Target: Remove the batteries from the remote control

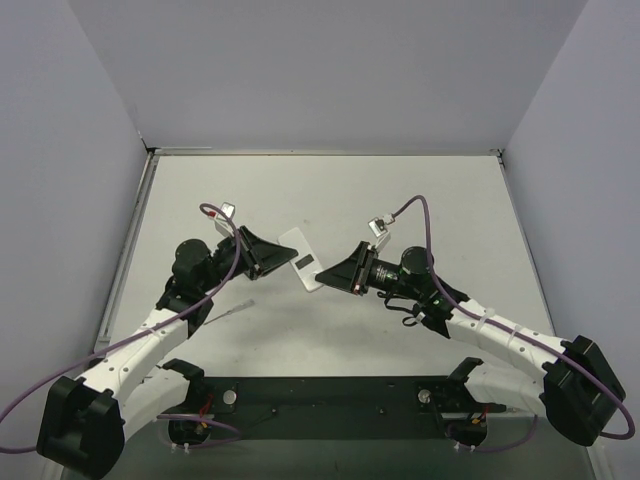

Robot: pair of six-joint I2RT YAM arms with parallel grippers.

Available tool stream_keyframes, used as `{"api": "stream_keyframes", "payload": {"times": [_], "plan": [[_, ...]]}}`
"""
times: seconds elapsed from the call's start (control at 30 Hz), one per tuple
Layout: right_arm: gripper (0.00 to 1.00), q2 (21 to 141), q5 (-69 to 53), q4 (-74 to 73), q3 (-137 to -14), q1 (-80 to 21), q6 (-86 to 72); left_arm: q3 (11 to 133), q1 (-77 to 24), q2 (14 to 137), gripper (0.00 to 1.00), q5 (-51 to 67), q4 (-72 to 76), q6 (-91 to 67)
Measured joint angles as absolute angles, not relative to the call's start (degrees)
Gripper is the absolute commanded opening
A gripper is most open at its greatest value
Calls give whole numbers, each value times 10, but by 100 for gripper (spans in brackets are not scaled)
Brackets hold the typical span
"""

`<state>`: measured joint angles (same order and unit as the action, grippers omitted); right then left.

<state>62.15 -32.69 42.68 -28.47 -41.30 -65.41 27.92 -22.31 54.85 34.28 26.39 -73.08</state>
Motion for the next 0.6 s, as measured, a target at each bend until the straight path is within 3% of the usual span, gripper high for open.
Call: {"api": "stream_keyframes", "payload": {"times": [0.17,0.27,0.6], "plan": [[48,622,-329,410,-285,-408,-651,274,-224,548,0,339,265,-730],[61,621,-318,379,-285,-401,-649,272,-224,550,0,330,264,-715],[72,633,-272,265,-301,-397,-639,237,-224,599,0,281,268,-650]]}}
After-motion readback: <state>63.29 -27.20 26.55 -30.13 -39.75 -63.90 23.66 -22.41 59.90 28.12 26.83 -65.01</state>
